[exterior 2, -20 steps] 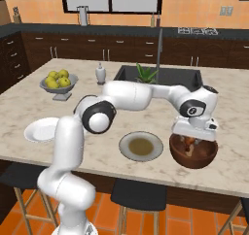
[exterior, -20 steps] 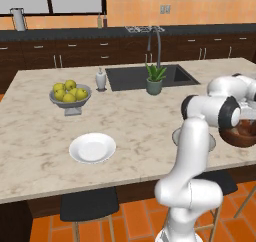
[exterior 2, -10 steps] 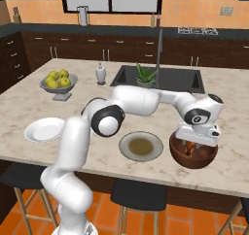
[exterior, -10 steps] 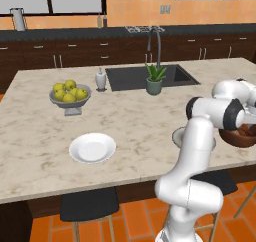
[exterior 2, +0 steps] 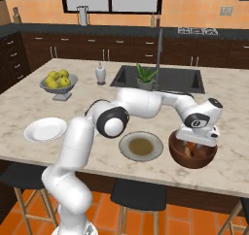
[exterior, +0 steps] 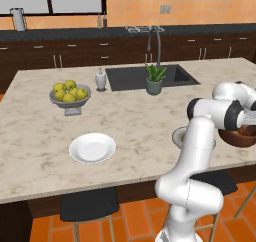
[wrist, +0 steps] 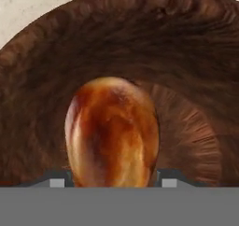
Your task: Pick the chicken drumstick and sweet potato from their plates and place them in the bowl. Then put the bowl in the fridge.
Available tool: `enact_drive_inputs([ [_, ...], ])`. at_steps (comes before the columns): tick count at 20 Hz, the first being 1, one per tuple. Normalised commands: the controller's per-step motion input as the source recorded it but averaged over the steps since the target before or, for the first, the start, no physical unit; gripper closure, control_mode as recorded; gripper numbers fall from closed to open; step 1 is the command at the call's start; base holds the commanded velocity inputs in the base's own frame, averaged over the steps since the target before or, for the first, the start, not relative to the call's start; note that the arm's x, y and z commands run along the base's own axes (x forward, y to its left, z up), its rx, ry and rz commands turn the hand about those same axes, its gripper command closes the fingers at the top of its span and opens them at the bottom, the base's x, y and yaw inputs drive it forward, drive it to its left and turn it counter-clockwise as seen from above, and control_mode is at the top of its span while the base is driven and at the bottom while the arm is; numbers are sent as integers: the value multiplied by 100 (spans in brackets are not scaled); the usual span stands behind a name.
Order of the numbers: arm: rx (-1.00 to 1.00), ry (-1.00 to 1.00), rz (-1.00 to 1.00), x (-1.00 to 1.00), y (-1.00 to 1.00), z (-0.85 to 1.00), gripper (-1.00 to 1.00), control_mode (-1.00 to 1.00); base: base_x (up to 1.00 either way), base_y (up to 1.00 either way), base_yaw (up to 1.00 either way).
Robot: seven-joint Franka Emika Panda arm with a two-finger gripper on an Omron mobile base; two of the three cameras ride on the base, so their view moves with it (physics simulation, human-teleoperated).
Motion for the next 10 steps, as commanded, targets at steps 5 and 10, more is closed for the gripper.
enact_drive_inputs([
  [5,-1,-1,-5,-18,1,24,-100,-100,0,0,0],
  [10,-1,0,-8,-47,0,54,-100,-100,0,0,0],
])
